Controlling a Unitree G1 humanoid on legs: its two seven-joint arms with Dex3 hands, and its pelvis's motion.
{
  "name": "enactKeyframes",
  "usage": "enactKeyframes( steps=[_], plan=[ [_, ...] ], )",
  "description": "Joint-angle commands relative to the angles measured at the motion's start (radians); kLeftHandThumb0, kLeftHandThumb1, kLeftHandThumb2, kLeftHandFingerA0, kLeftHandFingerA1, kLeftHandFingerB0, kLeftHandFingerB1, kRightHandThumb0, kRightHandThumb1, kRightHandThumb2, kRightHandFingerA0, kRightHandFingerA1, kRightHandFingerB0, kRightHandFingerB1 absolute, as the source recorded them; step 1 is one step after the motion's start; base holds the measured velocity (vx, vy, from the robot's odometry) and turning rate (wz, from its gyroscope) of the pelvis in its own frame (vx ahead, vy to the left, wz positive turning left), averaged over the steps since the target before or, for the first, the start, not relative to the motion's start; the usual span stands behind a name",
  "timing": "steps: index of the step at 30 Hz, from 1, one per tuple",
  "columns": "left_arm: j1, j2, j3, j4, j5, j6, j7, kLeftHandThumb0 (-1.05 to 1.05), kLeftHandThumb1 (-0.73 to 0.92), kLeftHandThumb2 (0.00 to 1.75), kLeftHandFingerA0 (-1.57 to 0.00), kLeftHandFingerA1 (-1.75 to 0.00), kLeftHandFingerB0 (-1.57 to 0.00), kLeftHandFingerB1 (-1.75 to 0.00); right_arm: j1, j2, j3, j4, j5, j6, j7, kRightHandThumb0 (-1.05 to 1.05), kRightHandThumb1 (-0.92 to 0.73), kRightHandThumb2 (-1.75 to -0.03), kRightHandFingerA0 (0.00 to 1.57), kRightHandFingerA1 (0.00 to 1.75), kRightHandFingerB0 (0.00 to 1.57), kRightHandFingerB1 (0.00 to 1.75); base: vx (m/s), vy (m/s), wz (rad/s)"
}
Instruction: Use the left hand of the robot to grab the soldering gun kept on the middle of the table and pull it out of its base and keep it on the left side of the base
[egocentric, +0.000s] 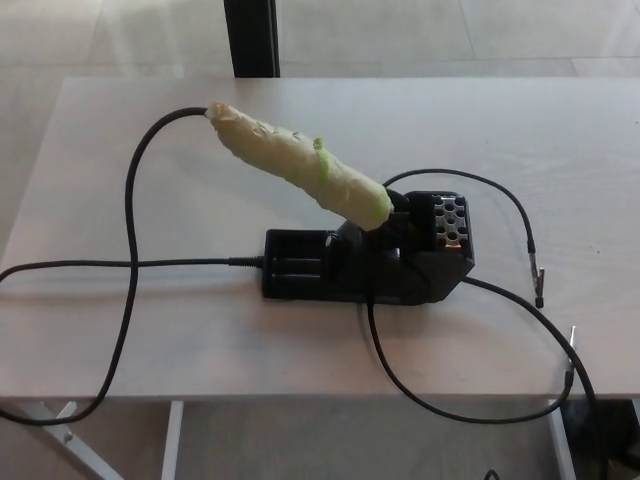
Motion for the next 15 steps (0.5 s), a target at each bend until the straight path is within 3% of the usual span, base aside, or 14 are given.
enactKeyframes(
  steps=[1, 6, 9, 10, 11, 12, 13, 15],
  plan=[
    [-0.256, -0.037, -0.347, -0.111, 0.324, -0.011, -0.112, -0.75, 0.90, 0.67, -0.22, -0.60, -0.20, -0.41, -0.006, -0.052, -0.004, 0.014, 0.017, -0.024, 0.015, -1.05, -0.58, -1.02, 0.73, 0.73, 0.36, 0.38, 0.00, 0.000, 0.00],
    [-0.324, -0.104, -0.492, -0.146, 0.398, -0.013, -0.134, -0.74, 0.91, 0.68, -0.21, -0.59, -0.22, -0.42, -0.014, -0.053, -0.004, 0.011, 0.018, -0.021, 0.016, -1.05, -0.57, -1.03, 0.71, 0.74, 0.36, 0.38, 0.00, 0.000, 0.00],
    [-0.343, -0.123, -0.547, -0.155, 0.426, -0.044, -0.127, -0.72, 0.90, 0.67, -0.31, -0.56, -0.31, -0.43, -0.017, -0.054, -0.006, 0.011, 0.021, -0.021, 0.023, -1.05, -0.57, -1.03, 0.70, 0.73, 0.35, 0.38, 0.00, 0.000, 0.00],
    [-0.349, -0.136, -0.576, -0.150, 0.436, -0.080, -0.121, -0.71, 0.73, 1.11, -0.33, -0.61, -0.28, -0.53, -0.017, -0.053, -0.009, 0.009, 0.024, -0.020, 0.023, -1.05, -0.58, -1.02, 0.71, 0.73, 0.36, 0.38, 0.00, 0.000, 0.00],
    [-0.356, -0.145, -0.610, -0.153, 0.451, -0.096, -0.127, -0.71, 0.74, 1.12, -0.32, -0.60, -0.25, -0.51, -0.016, -0.053, -0.009, 0.008, 0.024, -0.020, 0.023, -1.05, -0.58, -1.04, 0.70, 0.71, 0.34, 0.38, 0.00, 0.000, 0.00],
    [-0.364, -0.151, -0.642, -0.160, 0.470, -0.098, -0.142, -0.71, 0.74, 1.12, -0.32, -0.60, -0.25, -0.51, -0.016, -0.054, -0.008, 0.006, 0.023, -0.019, 0.024, -1.05, -0.58, -1.04, 0.70, 0.71, 0.34, 0.38, 0.00, 0.000, 0.00],
    [-0.373, -0.164, -0.665, -0.156, 0.478, -0.107, -0.143, -0.73, 0.90, 0.67, -0.34, -0.53, -0.36, -0.39, -0.017, -0.056, -0.002, 0.011, 0.017, -0.021, 0.021, -1.05, -0.60, -1.01, 0.69, 0.68, 0.35, 0.38, 0.00, 0.000, 0.00],
    [-0.370, -0.160, -0.703, -0.187, 0.493, -0.119, -0.170, -0.76, 0.92, 0.70, -0.32, -0.54, -0.32, -0.39, -0.017, -0.058, 0.000, 0.008, 0.015, -0.019, 0.025, -1.05, -0.60, -1.02, 0.68, 0.68, 0.35, 0.38, 0.00, 0.000, 0.00]
  ],
)
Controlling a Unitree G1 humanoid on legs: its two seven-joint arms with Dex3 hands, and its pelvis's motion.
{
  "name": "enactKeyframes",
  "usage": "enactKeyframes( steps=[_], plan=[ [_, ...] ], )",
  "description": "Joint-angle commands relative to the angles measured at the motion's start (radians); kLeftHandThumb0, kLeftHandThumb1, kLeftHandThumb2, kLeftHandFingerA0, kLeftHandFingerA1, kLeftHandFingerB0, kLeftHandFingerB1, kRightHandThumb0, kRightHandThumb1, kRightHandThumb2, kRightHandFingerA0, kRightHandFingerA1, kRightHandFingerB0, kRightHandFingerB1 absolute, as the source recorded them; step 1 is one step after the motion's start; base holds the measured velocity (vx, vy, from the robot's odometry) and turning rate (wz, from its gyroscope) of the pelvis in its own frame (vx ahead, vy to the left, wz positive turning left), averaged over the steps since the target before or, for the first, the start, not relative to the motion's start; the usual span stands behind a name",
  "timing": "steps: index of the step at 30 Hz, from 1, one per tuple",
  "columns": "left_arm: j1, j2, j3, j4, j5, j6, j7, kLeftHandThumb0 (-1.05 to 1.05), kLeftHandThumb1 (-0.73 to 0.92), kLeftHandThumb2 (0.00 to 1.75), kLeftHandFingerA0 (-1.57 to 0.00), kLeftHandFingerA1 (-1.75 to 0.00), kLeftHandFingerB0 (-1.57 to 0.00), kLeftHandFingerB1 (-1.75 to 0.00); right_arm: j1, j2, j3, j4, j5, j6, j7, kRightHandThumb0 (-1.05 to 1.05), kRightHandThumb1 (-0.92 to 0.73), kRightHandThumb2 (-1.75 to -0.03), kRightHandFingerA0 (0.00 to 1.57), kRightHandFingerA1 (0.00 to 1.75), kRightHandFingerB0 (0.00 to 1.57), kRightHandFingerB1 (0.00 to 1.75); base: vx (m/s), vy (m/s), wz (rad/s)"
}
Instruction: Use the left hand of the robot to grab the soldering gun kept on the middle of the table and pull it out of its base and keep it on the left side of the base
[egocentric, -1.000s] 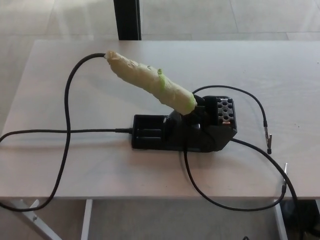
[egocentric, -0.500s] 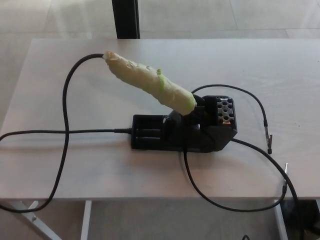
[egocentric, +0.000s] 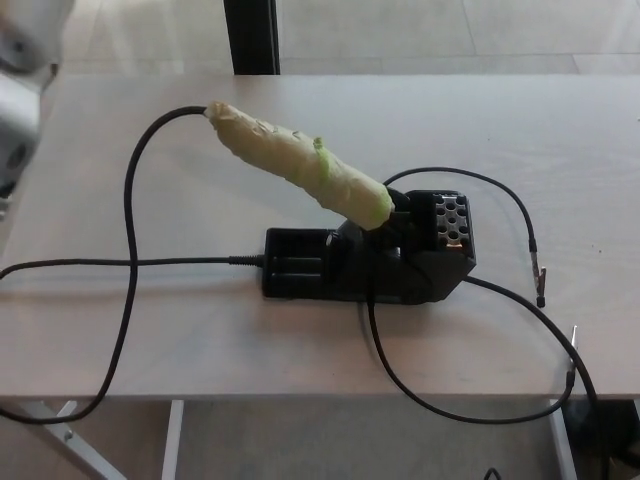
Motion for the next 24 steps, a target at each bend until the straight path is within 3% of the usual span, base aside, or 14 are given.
enactKeyframes(
  steps=[1, 4, 5, 6, 8, 9, 10, 11, 12, 13, 21, 22, 24],
  plan=[
    [-0.099, -0.026, -0.268, -0.105, 0.307, -0.124, -0.139, -0.76, 0.92, 0.70, -0.29, -0.57, -0.32, -0.40, -0.004, -0.057, -0.004, 0.006, 0.019, -0.020, 0.028, -1.05, -0.59, -1.02, 0.66, 0.68, 0.35, 0.39, 0.00, 0.000, 0.00],
    [-0.075, -0.026, -0.324, -0.178, 0.332, -0.127, -0.172, -0.80, 0.92, 0.70, -0.31, -0.59, -0.33, -0.41, -0.002, -0.062, -0.008, 0.001, 0.022, -0.024, 0.030, -1.05, -0.59, -1.02, 0.68, 0.70, 0.37, 0.39, 0.00, 0.000, 0.00],
    [-0.063, -0.030, -0.335, -0.197, 0.334, -0.110, -0.183, -0.83, 0.92, 0.78, -0.31, -0.61, -0.33, -0.43, 0.000, -0.063, -0.004, -0.001, 0.018, -0.025, 0.030, -1.05, -0.59, -1.06, 0.67, 0.69, 0.36, 0.38, 0.00, 0.000, 0.00],
    [-0.042, -0.047, -0.340, -0.223, 0.309, -0.067, -0.212, -0.84, 0.92, 0.74, -0.35, -0.58, -0.41, -0.45, 0.002, -0.063, -0.003, -0.005, 0.018, -0.024, 0.032, -1.05, -0.60, -1.03, 0.65, 0.69, 0.36, 0.39, 0.00, 0.000, 0.00],
    [-0.028, -0.056, -0.352, -0.238, 0.291, -0.035, -0.239, -0.84, 0.92, 0.78, -0.34, -0.57, -0.37, -0.45, 0.001, -0.063, -0.003, -0.004, 0.017, -0.024, 0.032, -1.05, -0.60, -1.02, 0.67, 0.70, 0.36, 0.38, 0.00, 0.000, 0.00],
    [-0.018, -0.052, -0.357, -0.246, 0.291, -0.024, -0.247, -0.81, 0.79, 1.23, -0.32, -0.61, -0.37, -0.56, -0.001, -0.055, 0.000, -0.005, 0.015, -0.027, 0.029, -1.05, -0.60, -1.03, 0.68, 0.70, 0.37, 0.39, 0.00, 0.000, 0.00],
    [-0.018, -0.052, -0.365, -0.253, 0.289, -0.003, -0.275, -0.88, 0.92, 0.75, -0.34, -0.55, -0.44, -0.46, -0.002, -0.055, -0.005, -0.005, 0.021, -0.026, 0.031, -1.05, -0.60, -1.06, 0.68, 0.71, 0.36, 0.39, 0.00, 0.000, 0.00],
    [-0.010, -0.056, -0.362, -0.257, 0.271, 0.015, -0.292, -0.85, 0.92, 0.72, -0.34, -0.55, -0.44, -0.46, -0.004, -0.056, -0.004, -0.006, 0.018, -0.022, 0.026, -1.05, -0.60, -1.02, 0.69, 0.71, 0.38, 0.38, 0.00, 0.000, 0.00],
    [0.002, -0.054, -0.362, -0.260, 0.263, 0.026, -0.301, -0.82, 0.78, 1.21, -0.34, -0.61, -0.35, -0.54, -0.008, -0.059, -0.002, 0.004, 0.015, -0.025, 0.024, -1.05, -0.60, -1.01, 0.69, 0.69, 0.36, 0.38, 0.00, 0.000, 0.00],
    [0.011, -0.046, -0.363, -0.261, 0.266, 0.019, -0.302, -0.88, 0.92, 0.74, -0.40, -0.58, -0.40, -0.44, -0.012, -0.060, -0.001, 0.005, 0.015, -0.024, 0.023, -1.05, -0.60, -1.04, 0.70, 0.69, 0.35, 0.38, 0.00, 0.000, 0.00],
    [0.041, -0.013, -0.370, -0.292, 0.270, 0.052, -0.434, -0.92, 0.92, 0.78, -0.38, -0.61, -0.39, -0.46, -0.013, -0.065, -0.002, -0.004, 0.019, -0.021, 0.036, -1.05, -0.59, -1.02, 0.67, 0.71, 0.35, 0.38, 0.00, 0.000, 0.00],
    [0.049, -0.008, -0.367, -0.295, 0.270, 0.046, -0.432, -0.86, 0.81, 1.27, -0.39, -0.66, -0.32, -0.53, -0.017, -0.064, -0.002, -0.001, 0.020, -0.019, 0.035, -1.05, -0.59, -1.01, 0.68, 0.72, 0.37, 0.39, 0.00, 0.000, 0.00],
    [0.064, 0.004, -0.359, -0.303, 0.272, 0.037, -0.439, -0.83, 0.79, 1.27, -0.38, -0.66, -0.30, -0.53, -0.023, -0.064, -0.002, -0.001, 0.020, -0.018, 0.033, -1.05, -0.60, -1.02, 0.67, 0.72, 0.37, 0.39, 0.00, 0.000, 0.00]
  ],
)
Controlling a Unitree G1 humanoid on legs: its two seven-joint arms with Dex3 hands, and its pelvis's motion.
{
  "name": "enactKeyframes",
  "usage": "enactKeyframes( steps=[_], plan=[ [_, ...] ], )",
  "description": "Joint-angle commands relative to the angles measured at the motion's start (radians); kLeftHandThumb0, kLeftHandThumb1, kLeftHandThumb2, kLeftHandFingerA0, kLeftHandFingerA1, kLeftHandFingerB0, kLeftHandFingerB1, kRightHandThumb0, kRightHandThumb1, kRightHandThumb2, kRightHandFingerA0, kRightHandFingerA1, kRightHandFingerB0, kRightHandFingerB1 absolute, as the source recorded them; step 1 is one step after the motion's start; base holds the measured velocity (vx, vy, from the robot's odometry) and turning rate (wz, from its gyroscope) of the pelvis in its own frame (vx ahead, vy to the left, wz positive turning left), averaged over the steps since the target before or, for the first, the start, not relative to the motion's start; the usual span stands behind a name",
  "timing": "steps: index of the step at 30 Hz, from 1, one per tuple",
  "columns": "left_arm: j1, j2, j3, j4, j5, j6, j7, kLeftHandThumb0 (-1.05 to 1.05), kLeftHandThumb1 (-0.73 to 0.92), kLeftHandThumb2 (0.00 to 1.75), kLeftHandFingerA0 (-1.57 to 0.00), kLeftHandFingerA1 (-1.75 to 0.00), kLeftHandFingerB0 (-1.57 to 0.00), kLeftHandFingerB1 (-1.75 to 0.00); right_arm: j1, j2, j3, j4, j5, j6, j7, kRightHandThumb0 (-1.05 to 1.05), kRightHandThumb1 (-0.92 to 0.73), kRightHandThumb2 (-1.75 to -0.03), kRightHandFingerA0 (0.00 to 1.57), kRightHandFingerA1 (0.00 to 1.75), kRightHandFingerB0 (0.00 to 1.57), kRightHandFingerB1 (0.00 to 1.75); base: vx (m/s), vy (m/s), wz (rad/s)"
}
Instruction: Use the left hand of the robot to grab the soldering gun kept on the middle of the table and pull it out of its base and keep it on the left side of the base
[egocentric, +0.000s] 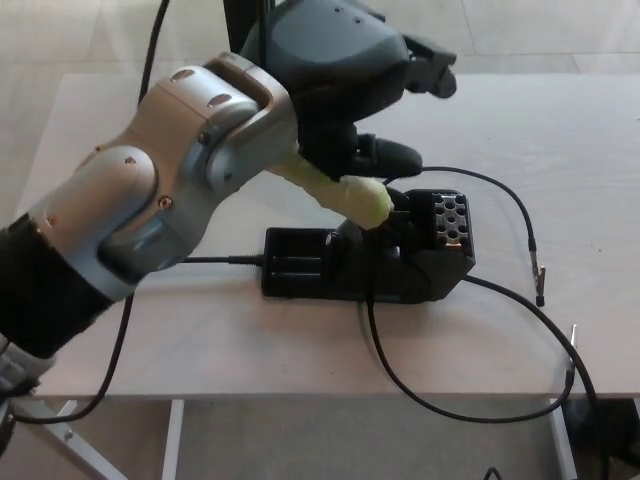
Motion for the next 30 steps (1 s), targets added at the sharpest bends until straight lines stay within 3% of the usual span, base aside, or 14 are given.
enactKeyframes(
  steps=[1, 5, 10, 11, 12, 13, 17, 21, 22, 24, 25, 27, 28, 30],
  plan=[
    [0.044, 0.050, -0.006, -0.036, 0.066, 0.045, -0.192, -0.94, 0.92, 0.83, -0.36, -0.62, -0.36, -0.45, -0.006, -0.052, -0.004, -0.001, 0.019, -0.017, 0.018, -1.05, -0.59, -1.01, 0.68, 0.72, 0.37, 0.39, 0.00, 0.000, 0.00],
    [0.056, 0.087, -0.004, -0.066, 0.087, 0.063, -0.274, -0.89, 0.84, 1.28, -0.28, -0.61, -0.24, -0.50, -0.015, -0.050, 0.000, -0.001, 0.016, -0.016, 0.016, -1.05, -0.59, -1.01, 0.67, 0.72, 0.37, 0.39, 0.00, 0.000, 0.00],
    [0.064, 0.143, 0.002, -0.071, 0.147, 0.025, -0.280, -0.89, 0.83, 1.28, -0.22, -0.59, -0.33, -0.54, -0.024, -0.055, 0.008, 0.000, 0.008, -0.017, 0.009, -1.05, -0.59, -1.01, 0.69, 0.71, 0.38, 0.40, 0.00, 0.000, 0.00],
    [0.069, 0.153, 0.005, -0.065, 0.157, 0.030, -0.289, -0.94, 0.92, 0.77, -0.23, -0.56, -0.34, -0.42, -0.024, -0.057, 0.010, -0.001, 0.007, -0.019, 0.014, -1.05, -0.59, -1.01, 0.68, 0.73, 0.38, 0.40, 0.00, 0.000, 0.00],
    [0.070, 0.153, 0.007, -0.066, 0.161, 0.030, -0.293, -0.94, 0.92, 0.77, -0.23, -0.56, -0.34, -0.42, -0.025, -0.057, 0.011, 0.000, 0.007, -0.019, 0.014, -1.05, -0.59, -1.01, 0.68, 0.73, 0.38, 0.40, 0.00, 0.000, 0.00],
    [0.073, 0.166, -0.006, -0.058, 0.197, 0.011, -0.284, -0.90, 0.82, 1.27, -0.16, -0.56, -0.29, -0.52, -0.028, -0.058, 0.015, 0.002, 0.005, -0.017, 0.013, -1.05, -0.58, -1.02, 0.68, 0.70, 0.37, 0.39, 0.00, 0.000, 0.00],
    [0.097, 0.183, -0.013, -0.069, 0.253, -0.014, -0.280, -0.96, 0.92, 0.82, -0.18, -0.56, -0.30, -0.42, -0.035, -0.060, 0.025, -0.002, 0.003, -0.012, 0.015, -1.05, -0.57, -1.02, 0.67, 0.70, 0.36, 0.39, 0.00, 0.000, 0.00],
    [0.099, 0.191, -0.039, -0.075, 0.337, -0.024, -0.313, -1.01, 0.91, 0.92, -0.09, -0.53, -0.32, -0.47, -0.042, -0.058, 0.033, 0.006, 0.003, -0.019, 0.009, -1.05, -0.58, -1.02, 0.68, 0.72, 0.36, 0.39, 0.00, 0.000, 0.00],
    [0.095, 0.190, -0.048, -0.077, 0.356, -0.020, -0.331, -0.93, 0.83, 1.24, -0.07, -0.49, -0.27, -0.53, -0.042, -0.059, 0.034, 0.008, 0.004, -0.020, 0.010, -1.05, -0.58, -1.03, 0.69, 0.72, 0.35, 0.38, 0.00, 0.000, 0.00],
    [0.087, 0.195, -0.075, -0.079, 0.422, -0.029, -0.350, -0.94, 0.91, 0.82, 0.00, -0.46, -0.28, -0.44, -0.042, -0.057, 0.036, 0.009, 0.004, -0.021, 0.009, -1.05, -0.58, -1.01, 0.69, 0.71, 0.36, 0.39, 0.00, 0.000, 0.00],
    [0.089, 0.193, -0.081, -0.079, 0.441, -0.025, -0.352, -0.87, 0.74, 1.15, -0.02, -0.38, -0.21, -0.52, -0.042, -0.060, 0.039, 0.006, 0.002, -0.022, 0.010, -1.05, -0.57, -1.02, 0.68, 0.71, 0.35, 0.38, 0.00, 0.000, 0.00],
    [0.092, 0.188, -0.102, -0.079, 0.498, -0.017, -0.364, -0.99, 0.76, 1.13, 0.00, -0.15, -0.17, -0.47, -0.041, -0.061, 0.040, 0.004, 0.004, -0.024, 0.013, -1.05, -0.58, -1.00, 0.68, 0.72, 0.36, 0.39, 0.00, 0.000, 0.00],
    [0.096, 0.183, -0.106, -0.078, 0.510, -0.010, -0.366, -0.90, 0.85, 0.68, 0.00, -0.10, -0.18, -0.34, -0.042, -0.061, 0.039, 0.003, 0.004, -0.024, 0.012, -1.05, -0.57, -1.01, 0.69, 0.73, 0.36, 0.39, 0.00, 0.000, 0.00],
    [0.109, 0.170, -0.110, -0.077, 0.531, 0.002, -0.353, -0.90, 0.66, 1.04, 0.00, -0.19, -0.04, -0.33, -0.045, -0.060, 0.041, 0.004, 0.004, -0.023, 0.011, -1.05, -0.57, -1.01, 0.69, 0.74, 0.36, 0.39, 0.00, 0.000, 0.00]
  ],
)
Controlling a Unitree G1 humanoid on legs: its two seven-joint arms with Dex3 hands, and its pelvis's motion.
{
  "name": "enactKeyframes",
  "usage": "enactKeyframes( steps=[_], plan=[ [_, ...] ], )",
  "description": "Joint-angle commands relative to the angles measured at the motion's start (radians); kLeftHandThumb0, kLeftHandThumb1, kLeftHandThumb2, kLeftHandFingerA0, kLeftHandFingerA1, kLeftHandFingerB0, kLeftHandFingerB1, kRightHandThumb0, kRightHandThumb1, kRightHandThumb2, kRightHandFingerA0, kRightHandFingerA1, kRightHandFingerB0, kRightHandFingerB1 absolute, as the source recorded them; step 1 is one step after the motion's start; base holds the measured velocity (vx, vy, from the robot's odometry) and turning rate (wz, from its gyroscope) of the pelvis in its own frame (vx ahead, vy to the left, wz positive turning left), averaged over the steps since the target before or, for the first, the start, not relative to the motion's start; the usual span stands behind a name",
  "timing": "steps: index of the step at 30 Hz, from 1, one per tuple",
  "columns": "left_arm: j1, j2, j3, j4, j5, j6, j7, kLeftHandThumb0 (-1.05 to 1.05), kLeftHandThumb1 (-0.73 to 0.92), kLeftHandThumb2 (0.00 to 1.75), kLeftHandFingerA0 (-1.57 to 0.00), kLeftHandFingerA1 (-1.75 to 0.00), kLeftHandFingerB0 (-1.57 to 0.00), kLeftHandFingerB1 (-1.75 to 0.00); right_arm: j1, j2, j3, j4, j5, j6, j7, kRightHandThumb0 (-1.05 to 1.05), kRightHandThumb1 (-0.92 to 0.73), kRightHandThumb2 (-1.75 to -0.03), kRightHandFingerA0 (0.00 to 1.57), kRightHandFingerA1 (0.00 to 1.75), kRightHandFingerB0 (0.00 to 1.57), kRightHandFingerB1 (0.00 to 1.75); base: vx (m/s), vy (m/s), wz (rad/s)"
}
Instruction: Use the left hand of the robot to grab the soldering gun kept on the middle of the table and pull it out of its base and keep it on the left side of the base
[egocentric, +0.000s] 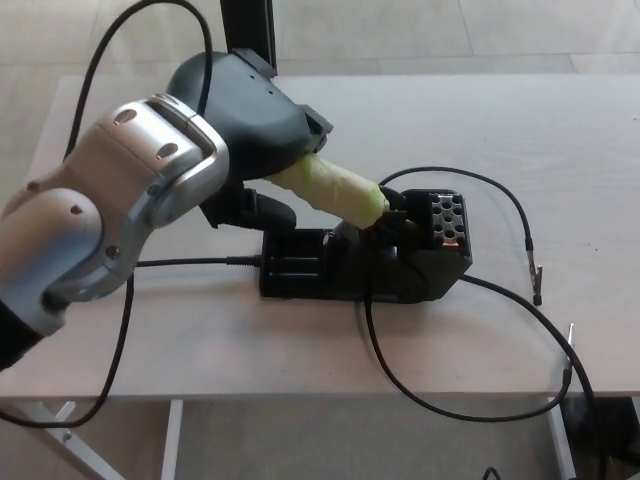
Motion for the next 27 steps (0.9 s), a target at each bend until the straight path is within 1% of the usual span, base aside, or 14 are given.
enactKeyframes(
  steps=[1, 2, 4, 7, 8, 9, 10, 12, 15, 16, 18, 20, 22, 27],
  plan=[
    [0.075, -0.007, -0.061, 0.018, 0.270, -0.015, 0.086, -0.76, 0.55, 0.94, -0.29, -0.68, -0.13, -0.48, -0.006, -0.030, 0.008, 0.006, 0.003, -0.024, 0.003, -1.05, -0.58, -1.00, 0.68, 0.72, 0.34, 0.38, 0.00, 0.000, 0.00],
    [0.097, -0.011, -0.056, 0.026, 0.282, -0.030, 0.203, -0.67, 0.74, 0.62, -0.70, -0.96, -0.25, -0.39, -0.005, -0.030, 0.008, 0.005, 0.003, -0.024, 0.005, -1.05, -0.57, -1.00, 0.68, 0.72, 0.35, 0.38, 0.00, 0.000, 0.00],
    [0.153, -0.051, 0.003, 0.060, 0.188, -0.087, 0.441, -0.44, 0.70, 0.63, -1.08, -1.46, -0.39, -0.52, -0.005, -0.029, 0.004, 0.004, 0.010, -0.024, 0.007, -1.05, -0.56, -1.00, 0.68, 0.74, 0.39, 0.40, 0.00, 0.000, 0.00],
    [0.194, -0.091, 0.060, 0.104, 0.092, -0.174, 0.629, -0.28, 0.60, 0.72, -1.14, -1.61, -0.46, -0.60, -0.004, -0.029, 0.000, 0.004, 0.014, -0.026, 0.010, -1.05, -0.57, -0.99, 0.69, 0.74, 0.40, 0.40, 0.00, 0.000, 0.00],
    [0.186, -0.084, 0.064, 0.108, 0.074, -0.232, 0.664, -0.33, 0.50, 0.97, -1.33, -1.39, -0.45, -0.65, -0.003, -0.032, 0.012, 0.000, 0.002, -0.025, 0.005, -1.05, -0.58, -1.00, 0.70, 0.72, 0.41, 0.39, 0.00, 0.000, 0.00],
    [0.175, -0.083, 0.062, 0.101, 0.076, -0.234, 0.651, -0.28, 0.61, 0.76, -1.06, -1.68, -0.59, -0.58, -0.003, -0.035, 0.013, 0.000, 0.001, -0.026, 0.005, -1.05, -0.58, -1.01, 0.69, 0.71, 0.40, 0.39, 0.00, 0.000, 0.00],
    [0.175, -0.083, 0.062, 0.102, 0.077, -0.235, 0.653, -0.28, 0.61, 0.76, -1.06, -1.68, -0.59, -0.58, -0.003, -0.035, 0.013, 0.000, 0.001, -0.026, 0.005, -1.05, -0.58, -1.01, 0.69, 0.71, 0.40, 0.39, 0.00, 0.000, 0.00],
    [0.167, -0.080, 0.051, 0.105, 0.100, -0.231, 0.662, -0.45, 0.53, 0.73, -1.01, -1.50, -0.93, -0.78, -0.001, -0.035, 0.011, 0.002, 0.002, -0.028, 0.005, -1.05, -0.58, -1.01, 0.70, 0.70, 0.43, 0.40, 0.00, 0.000, 0.00],
    [0.182, -0.095, 0.064, 0.135, 0.082, -0.246, 0.722, -0.36, 0.39, 0.89, -1.28, -1.36, -0.90, -0.90, 0.001, -0.038, 0.013, 0.002, -0.001, -0.034, 0.005, -1.05, -0.58, -1.01, 0.71, 0.71, 0.45, 0.41, 0.00, 0.000, 0.00],
    [0.186, -0.098, 0.070, 0.137, 0.073, -0.246, 0.721, -0.32, 0.57, 0.69, -1.02, -1.73, -0.91, -0.99, 0.001, -0.038, 0.013, 0.001, 0.000, -0.033, 0.005, -1.05, -0.58, -1.02, 0.71, 0.72, 0.45, 0.42, 0.00, 0.000, 0.00],
    [0.197, -0.113, 0.085, 0.138, 0.057, -0.227, 0.708, -0.24, 0.56, 0.90, -0.99, -1.75, -0.84, -1.20, 0.001, -0.040, 0.014, 0.002, -0.002, -0.033, 0.009, -1.05, -0.59, -1.01, 0.70, 0.69, 0.44, 0.42, 0.00, 0.000, 0.00],
    [0.206, -0.125, 0.098, 0.141, 0.045, -0.221, 0.709, -0.24, 0.56, 0.90, -0.99, -1.75, -0.84, -1.20, 0.002, -0.040, 0.015, 0.002, -0.002, -0.034, 0.011, -1.05, -0.59, -1.01, 0.70, 0.69, 0.44, 0.42, 0.00, 0.000, 0.00],
    [0.226, -0.152, 0.126, 0.140, -0.002, -0.217, 0.695, -0.26, 0.52, 0.98, -0.97, -1.50, -0.88, -1.09, 0.005, -0.043, 0.025, 0.004, -0.013, -0.043, 0.010, -1.05, -0.61, -1.00, 0.69, 0.66, 0.45, 0.42, 0.00, 0.000, 0.00],
    [0.217, -0.145, 0.138, 0.153, 0.012, -0.242, 0.696, -0.21, 0.51, 1.08, -1.02, -1.70, -0.88, -1.20, -0.002, -0.051, 0.022, 0.001, -0.009, -0.031, 0.004, -1.05, -0.60, -1.04, 0.68, 0.67, 0.45, 0.43, 0.00, 0.000, 0.00]
  ],
)
